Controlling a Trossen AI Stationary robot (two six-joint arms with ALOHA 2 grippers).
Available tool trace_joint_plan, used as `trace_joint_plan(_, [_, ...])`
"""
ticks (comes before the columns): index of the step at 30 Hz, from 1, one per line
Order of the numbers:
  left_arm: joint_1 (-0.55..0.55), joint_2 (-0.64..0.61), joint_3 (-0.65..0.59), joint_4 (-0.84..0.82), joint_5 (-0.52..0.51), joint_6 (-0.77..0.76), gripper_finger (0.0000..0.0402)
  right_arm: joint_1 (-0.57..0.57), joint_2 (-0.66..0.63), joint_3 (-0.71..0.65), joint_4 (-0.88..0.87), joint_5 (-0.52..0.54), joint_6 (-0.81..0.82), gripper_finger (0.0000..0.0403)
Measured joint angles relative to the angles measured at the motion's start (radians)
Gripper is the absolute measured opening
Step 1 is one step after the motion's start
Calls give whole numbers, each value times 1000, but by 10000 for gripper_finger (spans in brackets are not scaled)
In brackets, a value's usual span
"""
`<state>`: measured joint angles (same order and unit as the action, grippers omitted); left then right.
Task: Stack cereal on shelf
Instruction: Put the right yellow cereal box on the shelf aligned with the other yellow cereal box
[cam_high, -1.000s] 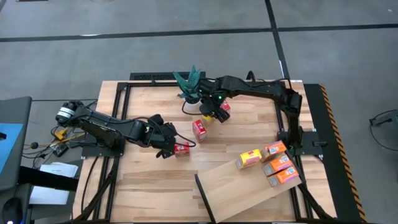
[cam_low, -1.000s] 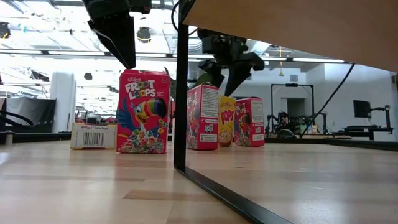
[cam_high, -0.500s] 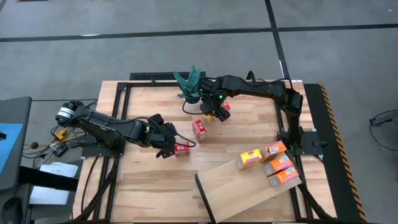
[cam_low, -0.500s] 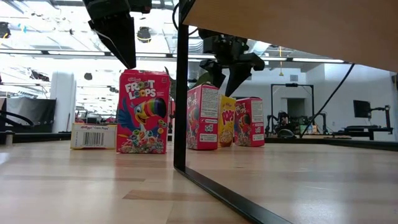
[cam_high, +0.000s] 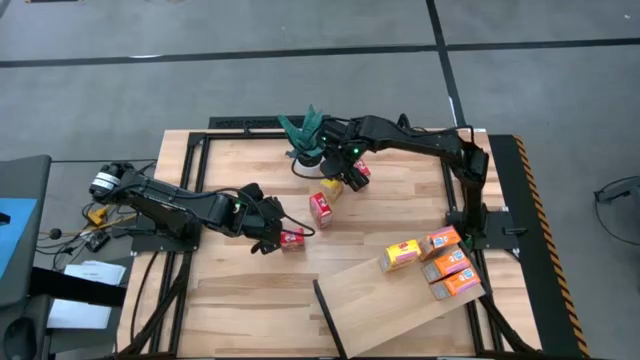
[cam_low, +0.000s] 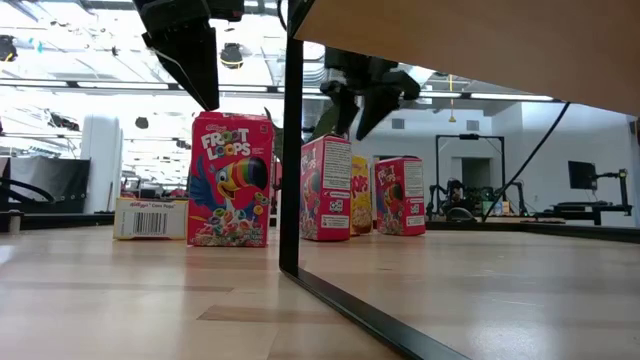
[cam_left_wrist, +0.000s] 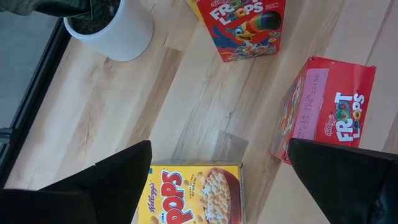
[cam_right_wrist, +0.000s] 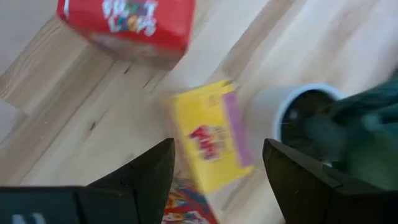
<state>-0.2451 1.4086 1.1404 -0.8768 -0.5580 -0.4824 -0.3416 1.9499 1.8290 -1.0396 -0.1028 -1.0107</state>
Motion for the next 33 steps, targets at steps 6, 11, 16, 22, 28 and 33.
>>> trace_joint_plan(6, [0, 0, 0, 0, -4, -10, 368, 0, 0, -9, 4, -1, -16, 270])
trace_joint_plan(11, [0, 0, 0, 0, -4, -16, 368, 0, 0, -35, 10, -1, -19, 270])
trace_joint_plan(16, [0, 0, 0, 0, -4, -16, 368, -3, 0, -87, 60, -1, -44, 270])
trace_joint_plan(22, [0, 0, 0, 0, 2, -16, 368, -3, 1, -104, 73, 4, -65, 270])
trace_joint_plan(28, [0, 0, 0, 0, 3, -16, 368, -7, 1, -104, 94, 1, -57, 270])
trace_joint_plan(33, [0, 0, 0, -1, 8, -16, 368, -6, 15, -102, 70, 0, -48, 270])
